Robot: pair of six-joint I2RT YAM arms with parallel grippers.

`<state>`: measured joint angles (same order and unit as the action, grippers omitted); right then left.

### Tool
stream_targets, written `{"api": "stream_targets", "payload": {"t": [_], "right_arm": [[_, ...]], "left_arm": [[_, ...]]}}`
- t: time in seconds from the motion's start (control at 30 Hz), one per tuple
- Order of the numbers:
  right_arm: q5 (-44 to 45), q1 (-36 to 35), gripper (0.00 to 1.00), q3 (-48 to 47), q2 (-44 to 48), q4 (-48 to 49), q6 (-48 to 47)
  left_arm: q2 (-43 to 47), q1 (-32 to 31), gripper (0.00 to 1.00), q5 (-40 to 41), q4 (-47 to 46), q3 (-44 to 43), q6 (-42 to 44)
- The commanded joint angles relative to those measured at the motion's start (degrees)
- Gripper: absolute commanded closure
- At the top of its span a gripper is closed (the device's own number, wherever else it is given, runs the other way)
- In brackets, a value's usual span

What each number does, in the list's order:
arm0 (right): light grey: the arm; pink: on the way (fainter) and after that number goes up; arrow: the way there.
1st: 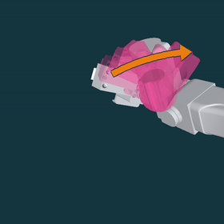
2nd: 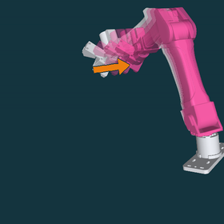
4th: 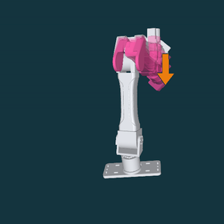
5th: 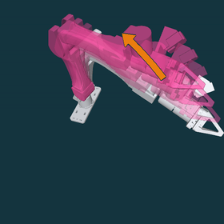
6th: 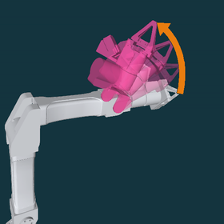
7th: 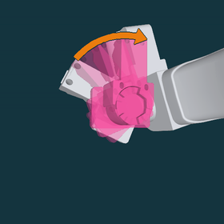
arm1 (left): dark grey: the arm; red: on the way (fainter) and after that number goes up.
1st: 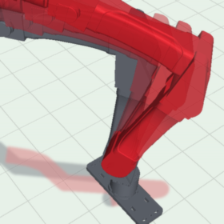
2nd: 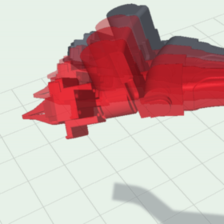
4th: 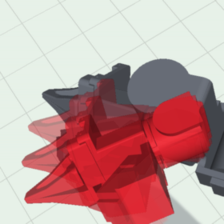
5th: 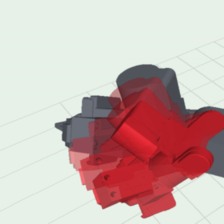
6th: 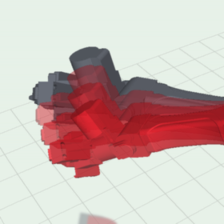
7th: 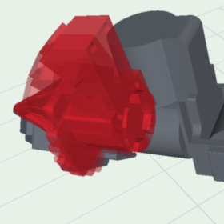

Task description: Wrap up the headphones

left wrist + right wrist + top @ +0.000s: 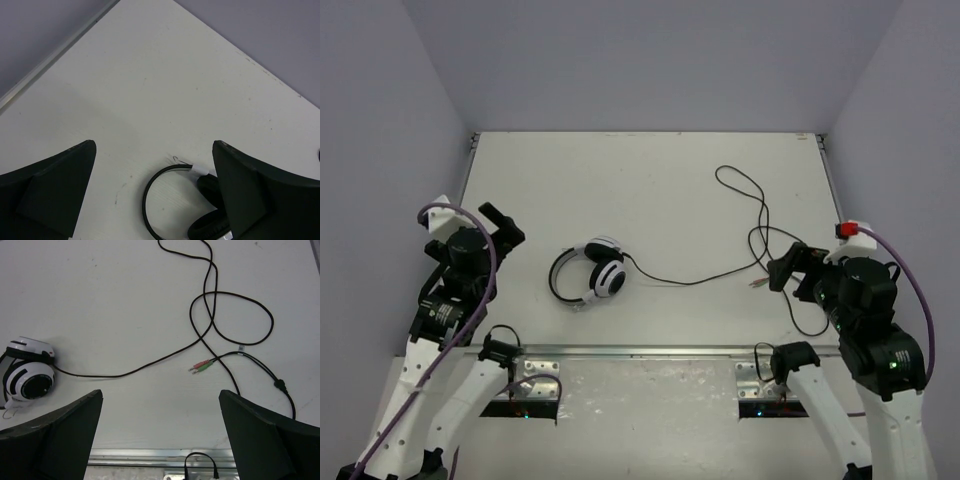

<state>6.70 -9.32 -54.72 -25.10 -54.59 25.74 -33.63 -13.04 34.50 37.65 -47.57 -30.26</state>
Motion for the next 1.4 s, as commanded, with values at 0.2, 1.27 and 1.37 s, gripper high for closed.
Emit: {"api": "stream_targets", "payload": {"t": [0.2, 1.27, 1.37], "right_arm": [[3.1, -0.4, 0.01, -0.5, 6.3, 2.0, 0.0], [-13.7, -0.8, 0.01, 1.6, 5.2, 6.2, -1.4], [-15.4, -0.8, 0.01, 2.6, 5.2, 7.0, -1.9]], "left_arm": [[-0.4, 0.6, 0.00, 3.4, 0.1, -2.1, -2.4], [-48.3, -7.4, 0.90, -13.8, -16.8, 18.7, -22.4], [-43.9, -10.2, 1.00, -11.6, -14.9, 17.8, -23.3]]}}
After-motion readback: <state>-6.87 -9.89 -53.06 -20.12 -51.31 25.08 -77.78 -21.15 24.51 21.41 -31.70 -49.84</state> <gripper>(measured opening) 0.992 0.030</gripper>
